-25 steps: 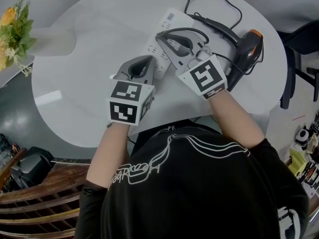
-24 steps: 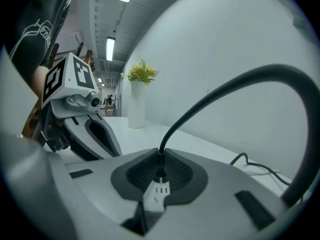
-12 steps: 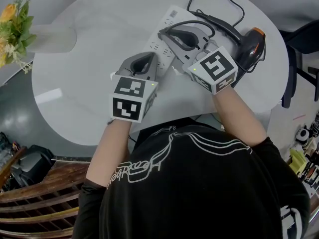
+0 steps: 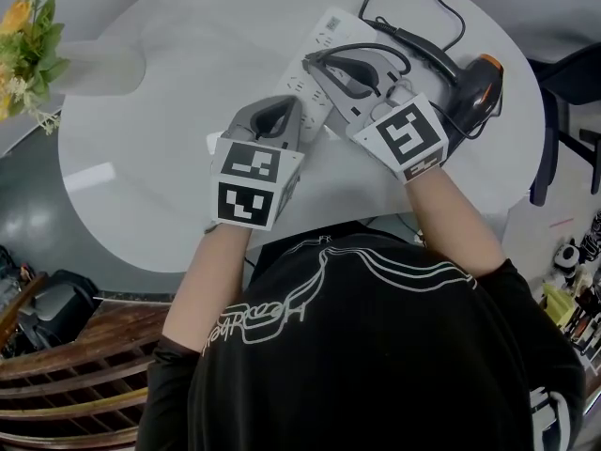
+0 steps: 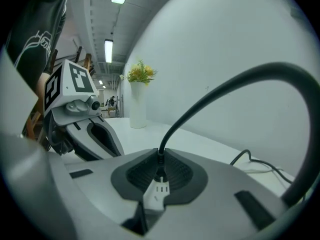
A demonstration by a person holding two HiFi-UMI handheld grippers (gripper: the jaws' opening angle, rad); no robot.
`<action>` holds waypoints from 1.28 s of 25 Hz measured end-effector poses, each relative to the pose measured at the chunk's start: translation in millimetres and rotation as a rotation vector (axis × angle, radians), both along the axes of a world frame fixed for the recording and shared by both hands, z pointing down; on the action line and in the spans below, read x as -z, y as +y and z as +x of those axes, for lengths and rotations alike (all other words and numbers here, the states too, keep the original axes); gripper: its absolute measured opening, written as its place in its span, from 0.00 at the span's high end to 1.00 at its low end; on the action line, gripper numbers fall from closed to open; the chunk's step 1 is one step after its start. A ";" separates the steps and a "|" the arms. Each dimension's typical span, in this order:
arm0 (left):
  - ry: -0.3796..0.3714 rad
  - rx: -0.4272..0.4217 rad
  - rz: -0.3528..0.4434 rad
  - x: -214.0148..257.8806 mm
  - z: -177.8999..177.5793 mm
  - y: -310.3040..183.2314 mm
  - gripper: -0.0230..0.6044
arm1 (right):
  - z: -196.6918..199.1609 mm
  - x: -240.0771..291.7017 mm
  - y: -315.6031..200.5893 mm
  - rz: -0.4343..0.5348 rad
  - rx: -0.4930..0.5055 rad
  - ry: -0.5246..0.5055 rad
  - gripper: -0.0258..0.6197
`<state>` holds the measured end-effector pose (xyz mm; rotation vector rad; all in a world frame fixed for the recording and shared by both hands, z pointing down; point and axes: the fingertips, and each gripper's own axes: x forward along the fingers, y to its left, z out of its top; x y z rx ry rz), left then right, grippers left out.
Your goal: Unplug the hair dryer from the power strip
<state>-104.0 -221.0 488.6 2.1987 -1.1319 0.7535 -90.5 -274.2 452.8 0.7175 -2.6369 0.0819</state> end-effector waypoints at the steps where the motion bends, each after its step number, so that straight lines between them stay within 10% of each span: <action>1: 0.004 0.000 -0.003 0.0 0.0 0.0 0.97 | -0.7 0.3 1.1 0.010 0.005 0.010 0.92; 17: 0.000 -0.007 0.019 -0.4 0.0 0.0 0.96 | 5.7 -3.6 -6.0 -0.121 -0.030 -0.102 0.92; 32: 0.011 0.000 0.009 -0.7 -0.9 -1.0 0.96 | -2.3 -0.6 2.8 0.055 0.039 0.058 0.92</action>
